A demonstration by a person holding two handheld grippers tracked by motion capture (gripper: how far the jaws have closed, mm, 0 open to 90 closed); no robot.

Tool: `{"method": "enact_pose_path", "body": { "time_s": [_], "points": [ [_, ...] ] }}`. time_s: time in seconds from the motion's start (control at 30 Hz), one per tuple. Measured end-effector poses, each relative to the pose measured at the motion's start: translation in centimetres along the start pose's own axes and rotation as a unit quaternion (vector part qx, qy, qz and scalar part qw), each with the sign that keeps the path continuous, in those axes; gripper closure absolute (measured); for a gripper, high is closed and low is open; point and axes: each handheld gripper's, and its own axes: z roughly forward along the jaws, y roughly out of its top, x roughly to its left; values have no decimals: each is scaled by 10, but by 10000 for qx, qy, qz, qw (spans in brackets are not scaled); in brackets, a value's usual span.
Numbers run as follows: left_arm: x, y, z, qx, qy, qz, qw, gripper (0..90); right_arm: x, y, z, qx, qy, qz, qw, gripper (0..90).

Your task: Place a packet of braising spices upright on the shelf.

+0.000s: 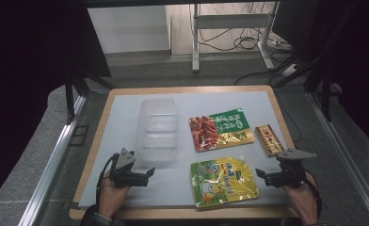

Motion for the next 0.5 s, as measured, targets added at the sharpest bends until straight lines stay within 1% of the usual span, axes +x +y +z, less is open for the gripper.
{"method": "enact_pose_path", "body": {
  "time_s": [0.1,0.23,0.3,0.37,0.47,0.5],
  "points": [
    [-3,0,1,-13,-123,10,9999,3,-1,0,0,-20,2,31,10000,0],
    [-6,1,2,-2,-206,-4,9998,2,0,0,0,3,-2,31,10000,0],
    [-8,1,3,25,-211,-9,9998,0,0,0,1,27,-6,28,10000,0],
    [-9,2,4,45,-207,42,9998,0,0,0,1,29,-4,26,10000,0],
    [-10,2,4,42,-202,61,9998,0,0,0,1,28,-7,27,10000,0],
    [-11,2,4,37,-229,53,9997,0,0,0,1,26,-5,31,10000,0]
  ]
}}
